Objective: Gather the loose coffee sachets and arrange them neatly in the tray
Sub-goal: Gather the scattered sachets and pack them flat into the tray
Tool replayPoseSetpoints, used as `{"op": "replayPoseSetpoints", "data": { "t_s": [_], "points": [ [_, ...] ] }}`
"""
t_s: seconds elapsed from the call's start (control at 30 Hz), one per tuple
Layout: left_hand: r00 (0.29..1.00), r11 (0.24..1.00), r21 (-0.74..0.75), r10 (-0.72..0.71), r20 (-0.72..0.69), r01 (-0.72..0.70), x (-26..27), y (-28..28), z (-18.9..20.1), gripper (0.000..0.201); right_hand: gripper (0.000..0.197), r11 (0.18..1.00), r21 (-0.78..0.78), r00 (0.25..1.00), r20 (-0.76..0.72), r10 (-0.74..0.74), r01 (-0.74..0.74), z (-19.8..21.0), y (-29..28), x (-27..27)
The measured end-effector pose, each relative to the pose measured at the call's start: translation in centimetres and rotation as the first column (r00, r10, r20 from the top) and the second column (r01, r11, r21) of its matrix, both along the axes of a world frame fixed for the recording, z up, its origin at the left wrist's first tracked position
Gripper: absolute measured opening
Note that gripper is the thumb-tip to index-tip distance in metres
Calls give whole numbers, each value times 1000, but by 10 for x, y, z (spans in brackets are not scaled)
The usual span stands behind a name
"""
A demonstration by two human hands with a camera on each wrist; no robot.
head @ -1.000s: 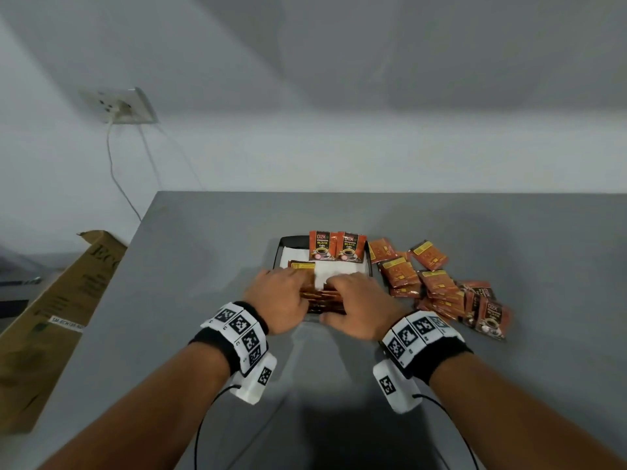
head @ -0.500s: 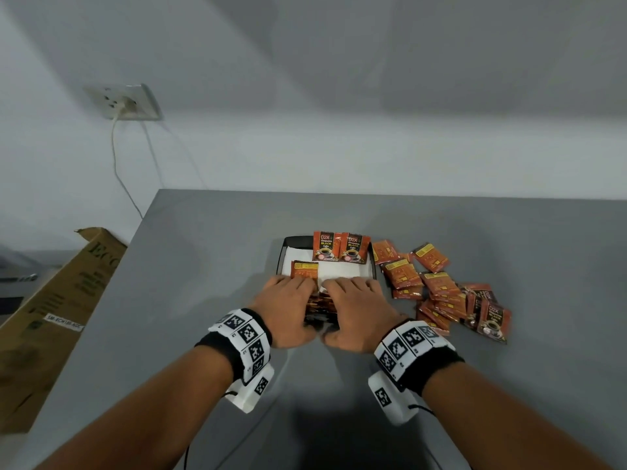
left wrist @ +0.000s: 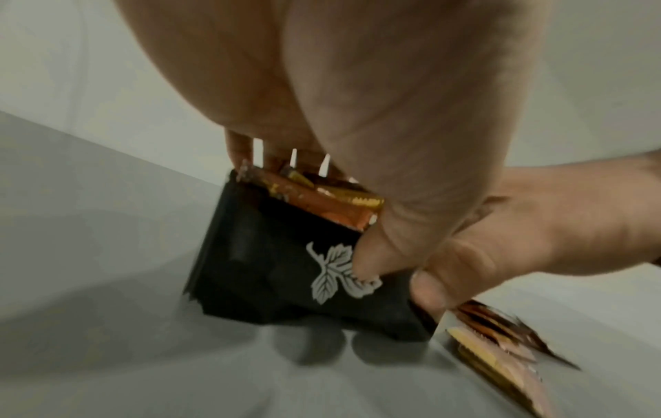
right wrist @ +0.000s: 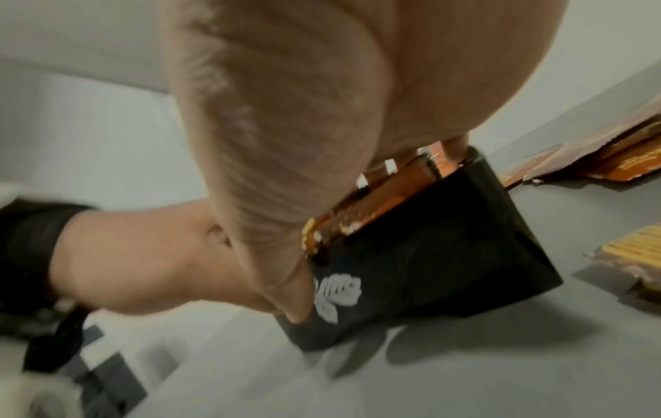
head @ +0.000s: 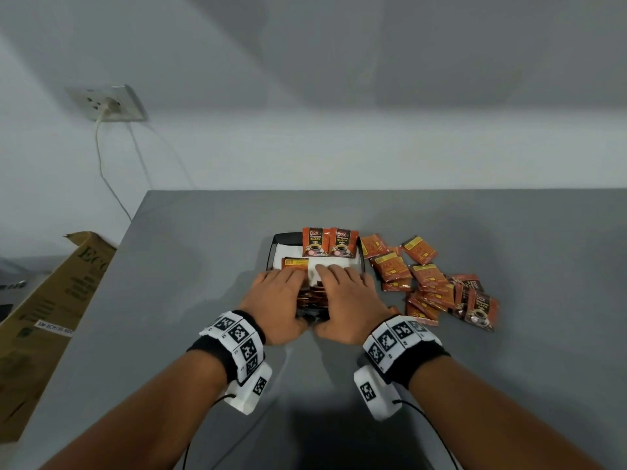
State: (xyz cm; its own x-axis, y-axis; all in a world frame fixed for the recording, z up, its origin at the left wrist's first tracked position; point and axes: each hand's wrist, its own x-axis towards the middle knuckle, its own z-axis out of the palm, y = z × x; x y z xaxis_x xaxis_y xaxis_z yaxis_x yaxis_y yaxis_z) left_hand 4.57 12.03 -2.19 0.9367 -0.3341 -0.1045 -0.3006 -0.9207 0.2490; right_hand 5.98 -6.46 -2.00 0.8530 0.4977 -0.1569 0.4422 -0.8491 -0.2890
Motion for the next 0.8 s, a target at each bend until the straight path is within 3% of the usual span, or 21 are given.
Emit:
{"op": "replayPoseSetpoints", "data": {
  "t_s": [0.07, 0.2, 0.27, 0.33, 0.5, 0.6, 0.7, 0.8],
  "points": [
    [998, 998, -59, 34, 55, -31, -3, -2, 9, 66, 97, 987, 138, 994, -89, -67, 79, 13, -18, 3],
    [979, 958, -284, 92, 182, -37, -16, -25, 26, 39, 56, 866, 362, 937, -180, -298, 345, 16, -82, 7],
    [993, 921, -389, 43, 113, 4, -24, -49, 31, 23, 46, 860, 293, 908, -167, -383, 417, 2, -114, 6],
    [999, 907, -417, -44, 18, 48, -30, -77, 31, 19, 46, 916, 158, 925, -164, -344, 368, -14, -131, 0],
    [993, 937, -348, -76, -92, 39, -30, -133, 14, 30, 58, 994, -19, 982, -154, -106, 105, -40, -125, -22],
    [988, 943, -332, -56, -144, 5, -27, -150, -1, 40, 64, 989, -44, 989, -43, -144, 142, -46, -119, -21],
    [986, 948, -319, -42, -162, -12, -23, -163, -14, 52, 66, 976, 46, 977, -8, -212, 213, -52, -123, -20],
    [977, 950, -305, -1, -212, -65, -19, -177, -23, 66, 45, 924, 235, 945, -201, -257, 301, -50, -139, -24]
  ]
}}
